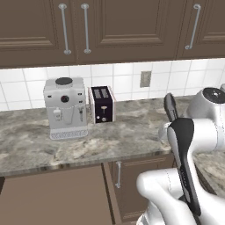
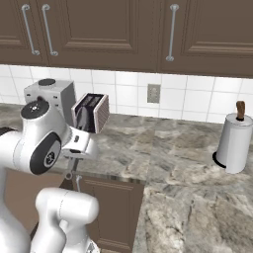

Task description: Take the tongs from the drawer on the left and place them on the dining counter next to the tray containing the hot dog.

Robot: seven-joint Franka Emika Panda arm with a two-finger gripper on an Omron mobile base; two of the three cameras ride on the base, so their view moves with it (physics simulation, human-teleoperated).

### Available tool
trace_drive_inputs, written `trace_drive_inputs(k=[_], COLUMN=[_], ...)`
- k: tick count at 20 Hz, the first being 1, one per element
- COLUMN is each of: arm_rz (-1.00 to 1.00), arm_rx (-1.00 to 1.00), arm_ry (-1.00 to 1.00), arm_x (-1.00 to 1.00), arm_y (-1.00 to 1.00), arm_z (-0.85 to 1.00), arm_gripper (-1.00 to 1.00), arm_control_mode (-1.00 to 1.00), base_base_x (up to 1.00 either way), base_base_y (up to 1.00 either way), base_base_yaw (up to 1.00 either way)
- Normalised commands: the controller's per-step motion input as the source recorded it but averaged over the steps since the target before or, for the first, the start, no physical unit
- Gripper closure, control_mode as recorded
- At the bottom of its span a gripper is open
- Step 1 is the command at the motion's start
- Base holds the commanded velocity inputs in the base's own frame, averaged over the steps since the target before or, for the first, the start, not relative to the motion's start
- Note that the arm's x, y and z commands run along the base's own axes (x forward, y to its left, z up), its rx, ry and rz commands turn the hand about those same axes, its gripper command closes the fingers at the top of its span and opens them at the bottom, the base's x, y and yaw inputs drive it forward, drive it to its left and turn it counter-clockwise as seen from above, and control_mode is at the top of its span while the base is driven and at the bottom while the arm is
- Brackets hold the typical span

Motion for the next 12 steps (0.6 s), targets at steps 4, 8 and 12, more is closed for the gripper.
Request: trace_drive_inputs(k=[4,8,12], arm_rz=[-0.01,-0.01,-0.01], arm_rx=[0.00,0.00,0.00], arm_ry=[0.00,0.00,0.00], arm_x=[-0.01,-0.01,0.00], arm_y=[0.00,0.00,0.00], arm_z=[0.06,0.09,0.05], arm_gripper=[1.00,1.00,1.00], arm_control_mode=[-1.00,-1.00,-1.00], base_base_x=[0.00,0.00,0.00], base_base_y=[0.00,0.00,0.00], base_base_yaw=[0.00,0.00,0.00])
